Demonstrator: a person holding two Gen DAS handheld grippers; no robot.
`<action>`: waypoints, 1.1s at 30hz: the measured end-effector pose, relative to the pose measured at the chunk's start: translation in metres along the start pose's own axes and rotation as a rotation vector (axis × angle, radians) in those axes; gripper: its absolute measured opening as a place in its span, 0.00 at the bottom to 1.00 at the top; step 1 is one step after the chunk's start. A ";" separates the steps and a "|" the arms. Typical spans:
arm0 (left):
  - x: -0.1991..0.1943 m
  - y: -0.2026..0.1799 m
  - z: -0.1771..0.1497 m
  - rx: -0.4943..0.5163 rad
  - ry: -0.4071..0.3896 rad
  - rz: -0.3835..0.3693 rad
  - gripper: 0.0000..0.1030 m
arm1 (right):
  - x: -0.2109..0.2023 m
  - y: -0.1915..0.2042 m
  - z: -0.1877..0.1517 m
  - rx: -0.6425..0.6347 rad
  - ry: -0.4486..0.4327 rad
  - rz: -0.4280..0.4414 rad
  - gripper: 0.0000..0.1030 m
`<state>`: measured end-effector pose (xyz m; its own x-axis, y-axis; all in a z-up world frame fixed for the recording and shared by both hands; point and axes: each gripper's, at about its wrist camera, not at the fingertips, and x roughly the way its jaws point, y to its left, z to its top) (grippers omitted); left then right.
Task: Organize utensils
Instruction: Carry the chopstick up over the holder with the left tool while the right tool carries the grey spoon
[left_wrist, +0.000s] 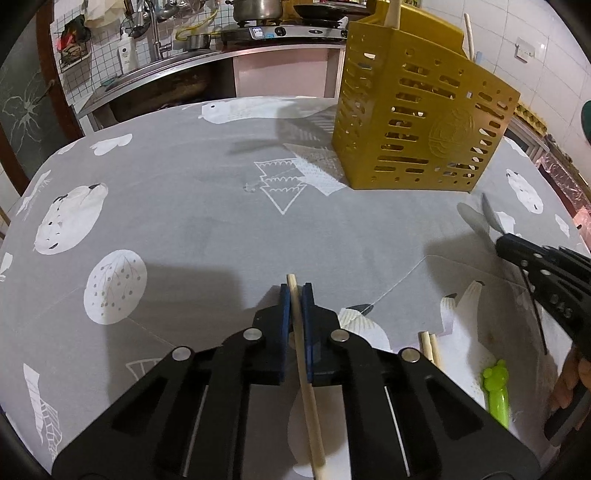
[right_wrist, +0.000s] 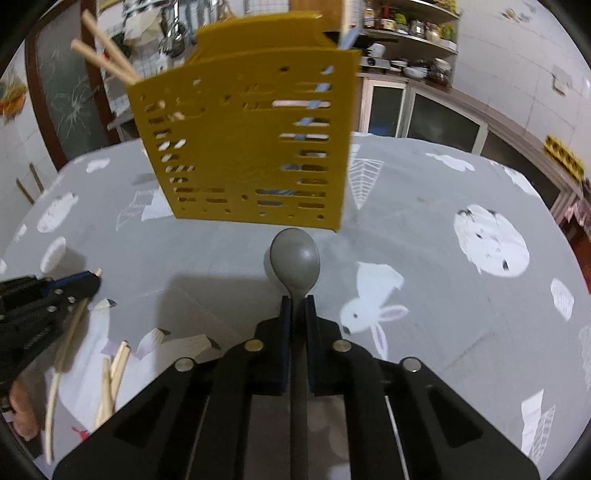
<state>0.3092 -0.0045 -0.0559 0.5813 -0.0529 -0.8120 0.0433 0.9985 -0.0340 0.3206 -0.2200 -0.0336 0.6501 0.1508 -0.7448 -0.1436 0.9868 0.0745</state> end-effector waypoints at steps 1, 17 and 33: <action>-0.001 0.001 -0.001 -0.004 -0.001 -0.004 0.05 | -0.005 -0.004 -0.001 0.016 -0.008 0.006 0.07; -0.097 0.002 0.005 -0.007 -0.289 -0.035 0.04 | -0.083 -0.025 -0.004 0.132 -0.248 0.098 0.07; -0.167 -0.001 0.010 -0.003 -0.489 -0.065 0.04 | -0.127 -0.033 -0.013 0.179 -0.458 0.138 0.07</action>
<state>0.2201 0.0033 0.0852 0.8907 -0.1152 -0.4397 0.0900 0.9929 -0.0779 0.2334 -0.2730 0.0502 0.9003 0.2507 -0.3559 -0.1468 0.9445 0.2938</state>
